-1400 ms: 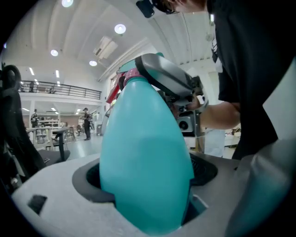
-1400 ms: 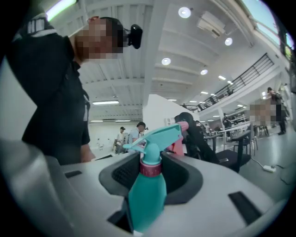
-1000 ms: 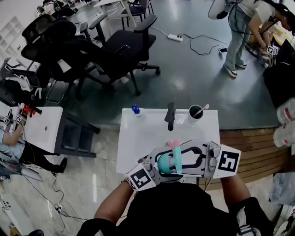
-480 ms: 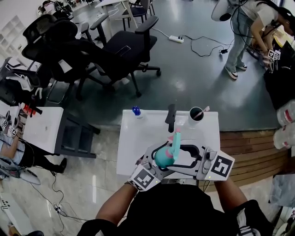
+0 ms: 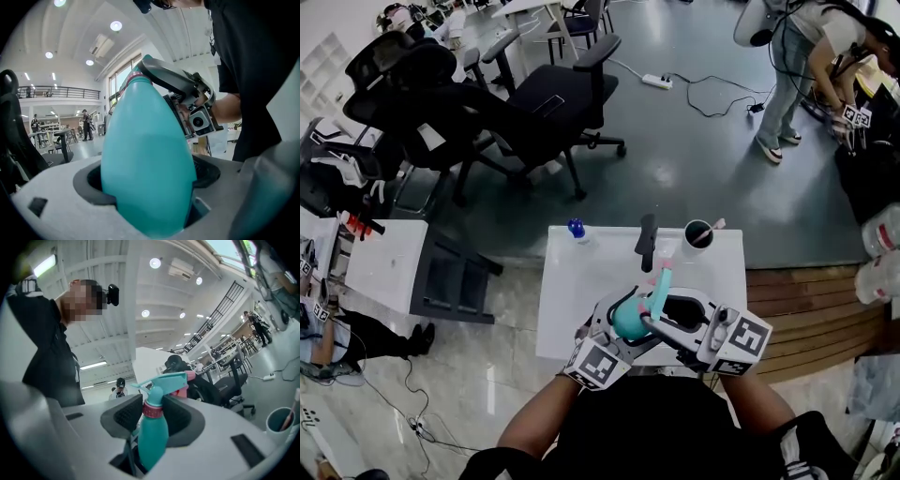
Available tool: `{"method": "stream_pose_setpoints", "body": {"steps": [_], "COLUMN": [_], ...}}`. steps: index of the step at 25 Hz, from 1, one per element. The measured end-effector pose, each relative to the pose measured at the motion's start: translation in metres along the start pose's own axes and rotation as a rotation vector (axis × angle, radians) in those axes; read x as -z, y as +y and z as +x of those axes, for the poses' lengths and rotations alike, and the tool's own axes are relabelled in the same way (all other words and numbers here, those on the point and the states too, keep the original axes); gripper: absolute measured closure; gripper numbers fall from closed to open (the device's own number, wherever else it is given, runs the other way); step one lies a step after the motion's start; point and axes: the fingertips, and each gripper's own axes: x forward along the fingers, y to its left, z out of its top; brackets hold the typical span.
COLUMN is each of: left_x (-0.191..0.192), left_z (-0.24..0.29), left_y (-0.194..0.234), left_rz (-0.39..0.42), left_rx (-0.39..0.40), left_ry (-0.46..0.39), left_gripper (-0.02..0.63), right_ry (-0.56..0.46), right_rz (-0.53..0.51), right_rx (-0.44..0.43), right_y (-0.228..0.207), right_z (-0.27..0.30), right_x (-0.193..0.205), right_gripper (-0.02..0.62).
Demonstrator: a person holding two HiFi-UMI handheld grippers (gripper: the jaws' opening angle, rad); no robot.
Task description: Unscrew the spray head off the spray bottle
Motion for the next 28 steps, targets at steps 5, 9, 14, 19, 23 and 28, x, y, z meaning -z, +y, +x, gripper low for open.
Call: {"method": "stream_pose_setpoints", "body": {"steps": [5,9,14,19,23,28], "left_x": [0.001,0.007,0.024,0.052,0.075,0.092], "left_z": [0.002,0.002,0.000,-0.002,-0.006,-0.010], "left_y": [0.003,0.005,0.010,0.014,0.019,0.025], "left_rz": [-0.006,-0.011,-0.023,-0.039,-0.076,-0.128], "left_rx": [-0.002,-0.010,-0.041,-0.071,-0.091,-0.128], "left_ry": [-0.002,0.015,0.060,0.122,0.164,0.195], "left_gripper": [0.138,0.138,0.138,0.138,0.138,0.138], "right_ry": [-0.015,-0.044,-0.072,-0.108,-0.143,-0.158], "right_rz": [-0.030,-0.062,-0.119,-0.194,-0.244,-0.305], "right_rx": [0.006,0.018,0.032,0.052,0.082,0.120], "right_y": [-0.003,-0.006,-0.010,-0.012,-0.009,-0.010], "right_z": [-0.001,-0.005,-0.011,-0.022,-0.028,-0.037], "right_x": [-0.005,-0.019,-0.045,-0.072,-0.094,-0.107], "right_gripper": [0.456,0.456,0.456,0.454,0.454,0.455]}}
